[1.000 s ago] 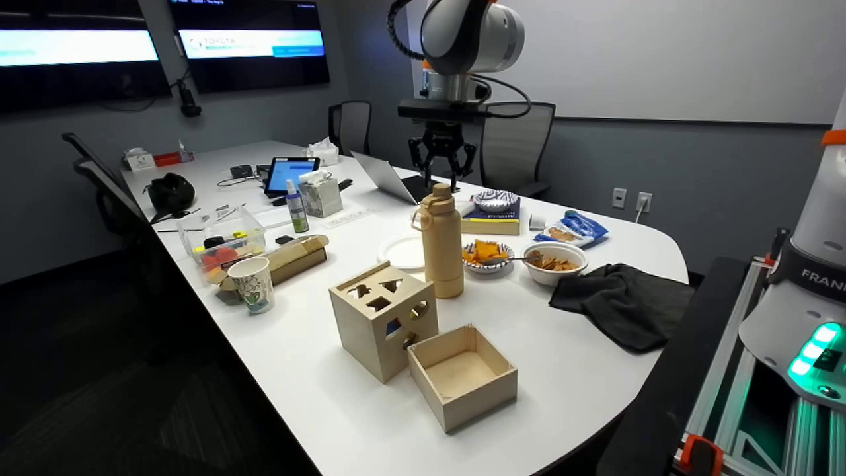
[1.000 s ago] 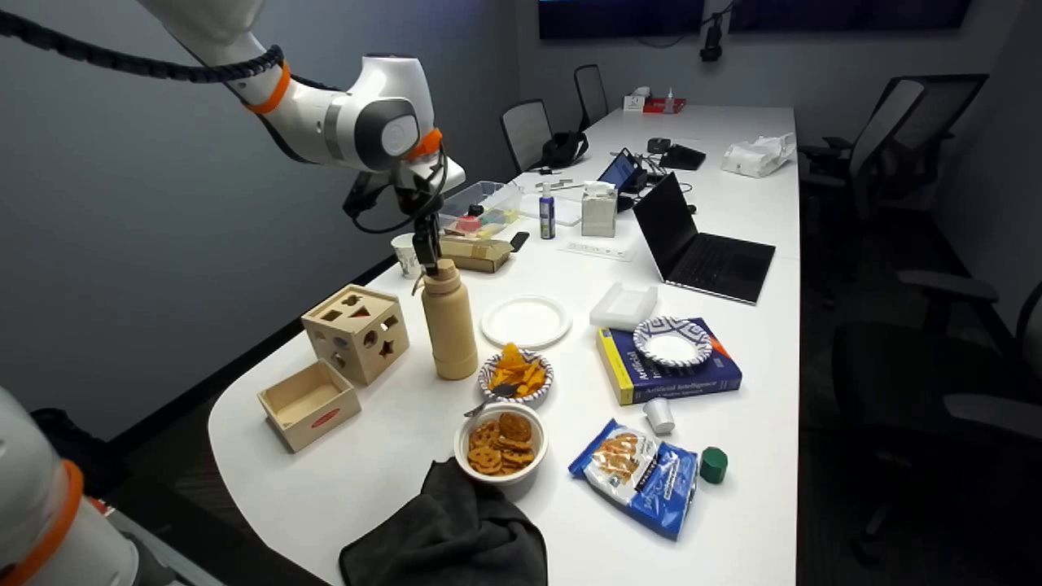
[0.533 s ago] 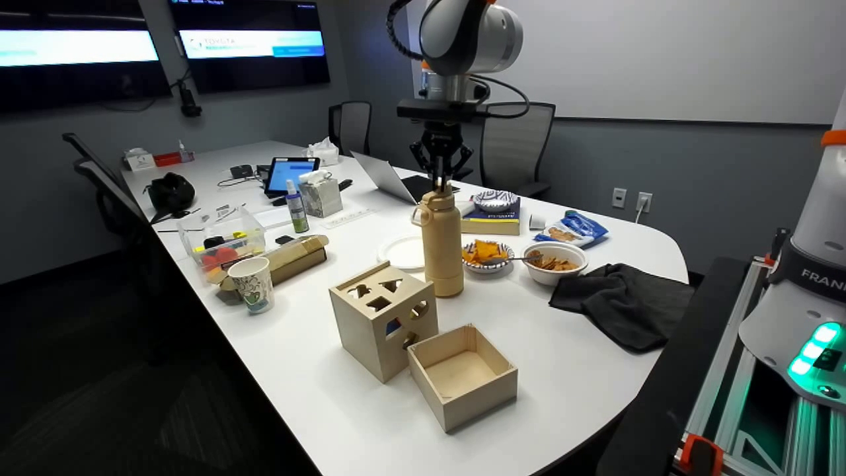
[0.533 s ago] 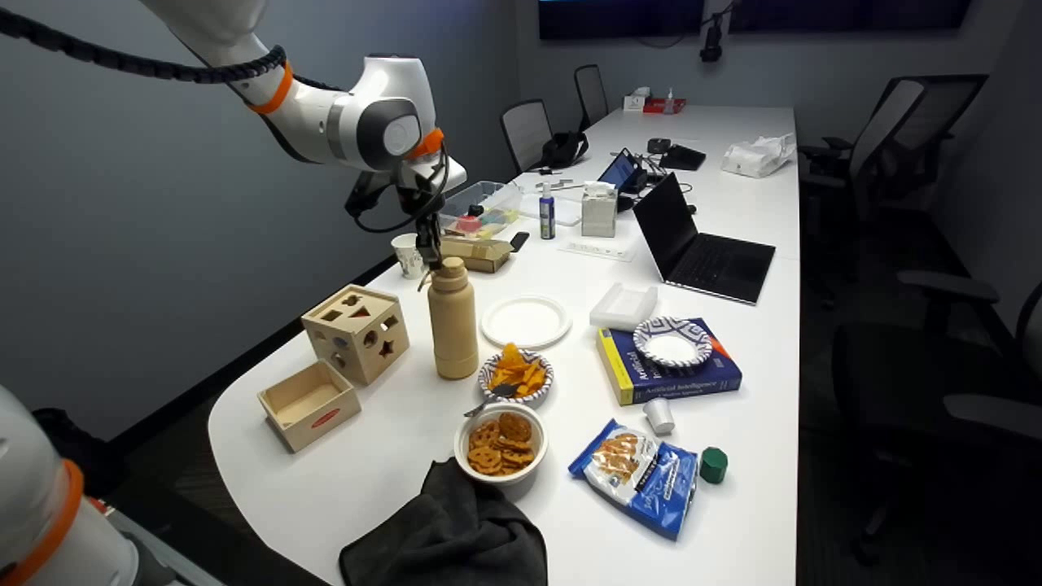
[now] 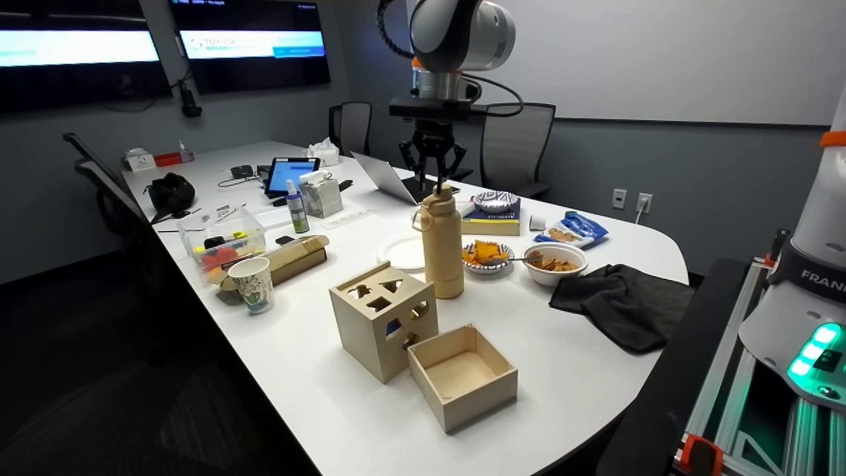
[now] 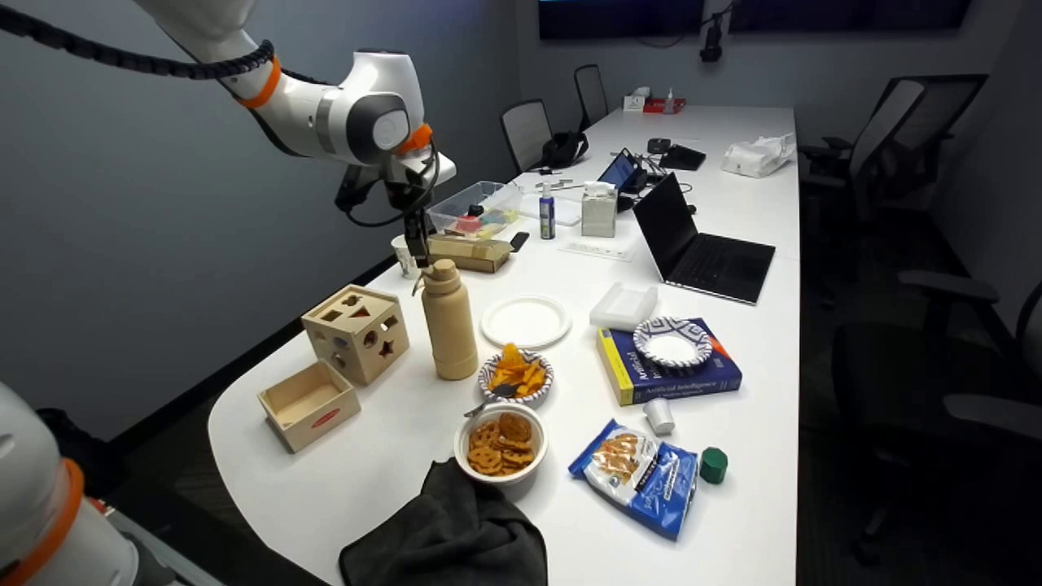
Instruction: Turn the brown bottle to the left
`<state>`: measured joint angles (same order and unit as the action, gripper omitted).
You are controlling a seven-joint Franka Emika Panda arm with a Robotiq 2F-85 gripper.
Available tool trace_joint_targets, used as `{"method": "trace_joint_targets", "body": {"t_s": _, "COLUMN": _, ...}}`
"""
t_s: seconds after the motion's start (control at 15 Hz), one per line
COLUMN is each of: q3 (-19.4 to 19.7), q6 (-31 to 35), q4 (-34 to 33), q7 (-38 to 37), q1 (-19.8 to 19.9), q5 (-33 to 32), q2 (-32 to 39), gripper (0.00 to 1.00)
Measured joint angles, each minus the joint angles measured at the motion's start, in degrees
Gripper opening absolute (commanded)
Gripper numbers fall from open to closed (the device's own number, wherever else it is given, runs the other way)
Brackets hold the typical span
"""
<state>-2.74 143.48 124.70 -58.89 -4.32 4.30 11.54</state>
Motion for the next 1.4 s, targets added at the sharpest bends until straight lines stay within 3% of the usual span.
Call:
{"method": "trace_joint_targets", "body": {"t_s": 0.27, "q3": 0.0, "q6": -2.3, "q4": -1.4, "q7": 1.1, "q1": -0.2, "q5": 0.4, "q2": -0.8, "gripper": 0.99}}
{"method": "trace_joint_targets", "body": {"t_s": 0.73, "q3": 2.6, "q6": -6.0, "q4": -3.6, "q7": 1.8, "q1": 0.3, "q5": 0.3, "q2": 1.3, "gripper": 1.0}}
{"method": "trace_joint_targets", "body": {"t_s": 0.8, "q3": 2.7, "q6": -6.0, "q4": -3.9, "q7": 1.9, "q1": 0.3, "q5": 0.3, "q2": 1.8, "gripper": 0.75}}
{"method": "trace_joint_targets", "body": {"t_s": 0.87, "q3": 2.8, "q6": -6.1, "q4": -4.2, "q7": 1.9, "q1": 0.3, "q5": 0.3, "q2": 2.2, "gripper": 0.74}}
{"method": "trace_joint_targets", "body": {"t_s": 1.33, "q3": 3.1, "q6": -6.6, "q4": -5.2, "q7": 1.9, "q1": 0.3, "q5": 0.3, "q2": 3.5, "gripper": 0.19}}
{"method": "trace_joint_targets", "body": {"t_s": 1.4, "q3": 3.2, "q6": -6.8, "q4": -5.2, "q7": 1.9, "q1": 0.3, "q5": 0.3, "q2": 3.5, "gripper": 0.19}}
